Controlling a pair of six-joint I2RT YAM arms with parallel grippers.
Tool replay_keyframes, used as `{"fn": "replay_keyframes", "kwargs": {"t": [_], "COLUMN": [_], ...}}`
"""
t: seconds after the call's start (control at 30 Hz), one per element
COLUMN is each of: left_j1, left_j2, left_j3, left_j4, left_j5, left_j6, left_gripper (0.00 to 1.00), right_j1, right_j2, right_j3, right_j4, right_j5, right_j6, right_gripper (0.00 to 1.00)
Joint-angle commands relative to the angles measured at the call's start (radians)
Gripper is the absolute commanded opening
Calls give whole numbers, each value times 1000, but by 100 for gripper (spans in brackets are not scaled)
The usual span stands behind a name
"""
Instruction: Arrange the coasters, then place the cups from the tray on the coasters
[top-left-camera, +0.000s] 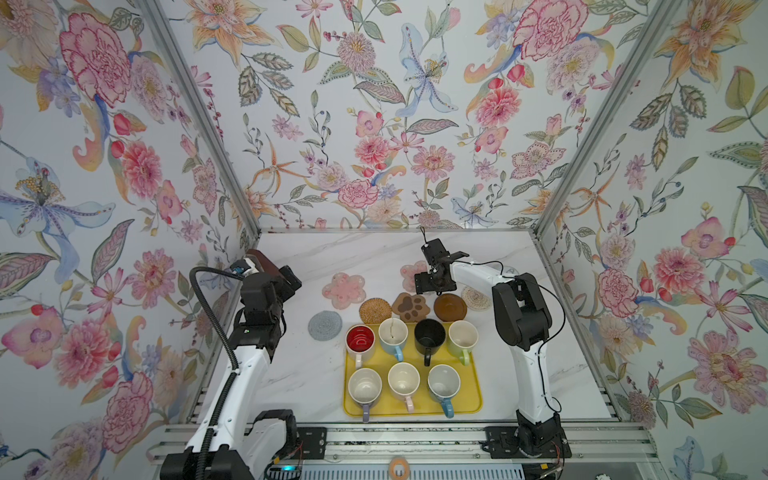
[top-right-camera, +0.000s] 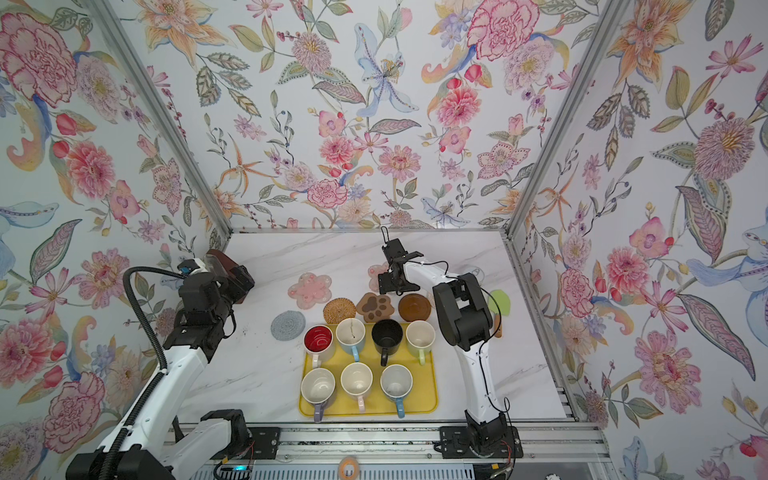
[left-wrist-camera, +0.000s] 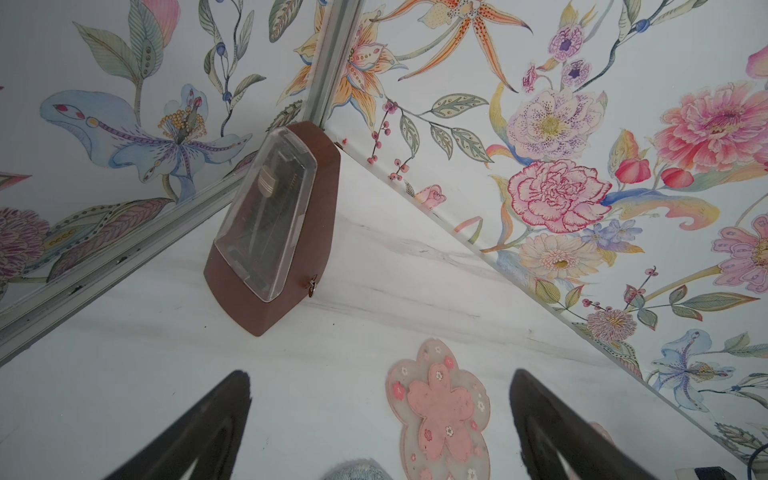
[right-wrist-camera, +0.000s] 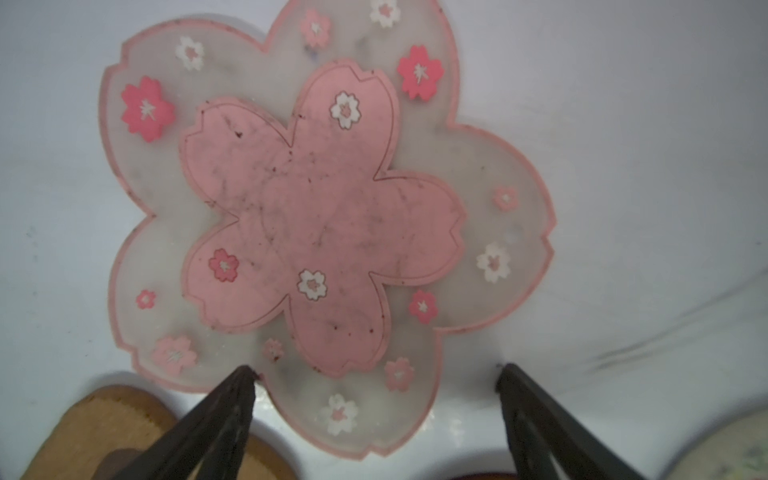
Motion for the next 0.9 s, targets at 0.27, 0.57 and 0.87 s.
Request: {"fn": "replay_keyframes", "kwargs": {"t": [0.27,0.57,0.87], "left_j1": [4,4,4], "left_j2": [14,39,49], "left_j3": [36,39,44], "left_j4": [-24,-26,-26], "left_j5": [13,32,46], "left_j6": [-2,-10,-15], "left_gripper": [99,99,99], "right_j1": [-14,-15,-18], "right_j2": [138,145,159], "right_j3": [114,148,174], "right_j4": [-11,-11,-10], "right_j5": [2,-16,-31], "right_j6": [-12,-79,-99], "right_gripper": [92,93,93]}}
